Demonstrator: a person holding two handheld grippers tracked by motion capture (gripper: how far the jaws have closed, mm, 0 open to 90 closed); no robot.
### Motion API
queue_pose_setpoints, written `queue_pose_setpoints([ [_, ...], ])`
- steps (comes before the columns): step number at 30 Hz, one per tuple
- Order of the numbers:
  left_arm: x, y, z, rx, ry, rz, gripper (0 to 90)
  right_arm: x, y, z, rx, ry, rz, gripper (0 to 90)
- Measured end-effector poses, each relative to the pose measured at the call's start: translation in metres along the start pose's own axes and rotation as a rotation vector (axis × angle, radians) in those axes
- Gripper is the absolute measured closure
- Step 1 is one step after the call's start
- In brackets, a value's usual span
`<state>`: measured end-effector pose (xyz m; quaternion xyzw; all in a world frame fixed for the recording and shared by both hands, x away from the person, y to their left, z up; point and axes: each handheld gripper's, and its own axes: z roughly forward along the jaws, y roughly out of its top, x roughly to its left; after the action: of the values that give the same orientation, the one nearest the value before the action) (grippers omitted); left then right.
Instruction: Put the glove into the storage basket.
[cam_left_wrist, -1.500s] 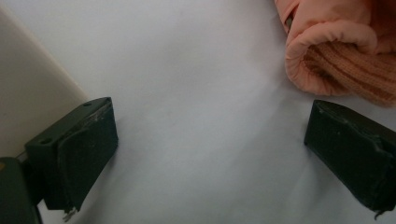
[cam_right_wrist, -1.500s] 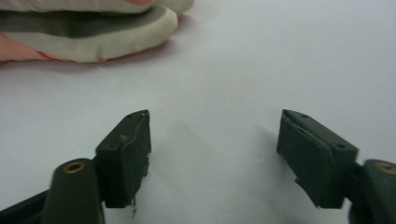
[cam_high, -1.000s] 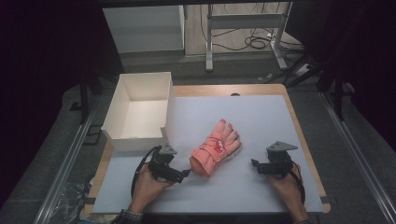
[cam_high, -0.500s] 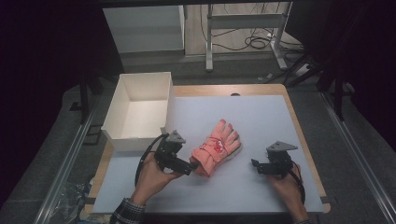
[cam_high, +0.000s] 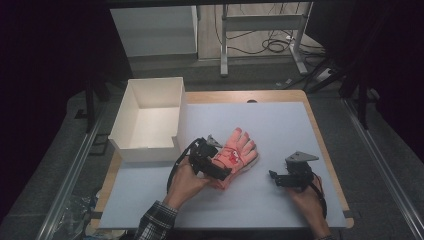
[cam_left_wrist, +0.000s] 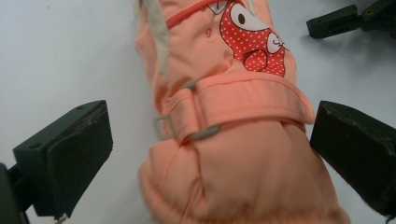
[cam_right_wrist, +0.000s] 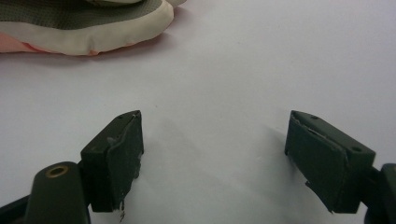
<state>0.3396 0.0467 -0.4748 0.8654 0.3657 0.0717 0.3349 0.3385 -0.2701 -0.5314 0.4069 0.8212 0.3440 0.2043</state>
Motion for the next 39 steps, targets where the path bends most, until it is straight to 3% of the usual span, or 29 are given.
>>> queue_pose_setpoints([
  [3, -0.001, 0.0, 0.006, 0.007, -0.017, -0.003, 0.0, 0.0, 0.0, 0.0, 0.0, 0.0, -0.001, 19.8],
  [6, -0.009, -0.001, 0.02, 0.065, 0.042, 0.04, 0.0, 0.0, 0.0, 0.0, -0.001, -0.001, 0.002, 19.8],
  [8, -0.01, -0.002, 0.025, 0.079, 0.041, 0.046, 0.0, 0.0, 0.0, 0.0, -0.001, 0.0, -0.001, 19.8],
  [9, -0.01, -0.005, 0.031, 0.093, 0.029, 0.041, 0.0, 0.0, 0.0, 0.0, -0.001, 0.0, -0.001, 19.8],
  [15, -0.011, -0.014, 0.045, 0.12, 0.065, 0.042, 0.0, 0.0, 0.0, 0.0, -0.001, 0.0, -0.001, 19.8],
  [19, -0.013, -0.018, 0.051, 0.139, 0.054, 0.043, 5.8, 0.0, 0.0, 0.0, -0.001, 0.0, -0.001, 19.8],
  [24, -0.017, -0.019, 0.05, 0.142, 0.064, 0.045, 15.7, 0.0, 0.0, 0.0, 0.0, 0.0, -0.001, 19.8],
  [28, -0.019, -0.016, 0.045, 0.153, 0.062, 0.073, 33.3, 0.0, 0.0, 0.0, -0.001, 0.0, -0.001, 19.8],
  [30, -0.019, -0.015, 0.043, 0.154, 0.053, 0.078, 38.0, 0.0, 0.0, 0.0, -0.001, 0.0, -0.001, 19.8],
  [35, -0.02, -0.014, 0.041, 0.157, 0.054, 0.099, 41.0, 0.0, 0.0, 0.0, -0.001, 0.0, -0.001, 19.8],
  [39, -0.013, -0.012, 0.035, 0.143, 0.015, 0.08, 43.2, 0.0, 0.0, 0.0, -0.001, 0.0, -0.001, 19.8],
])
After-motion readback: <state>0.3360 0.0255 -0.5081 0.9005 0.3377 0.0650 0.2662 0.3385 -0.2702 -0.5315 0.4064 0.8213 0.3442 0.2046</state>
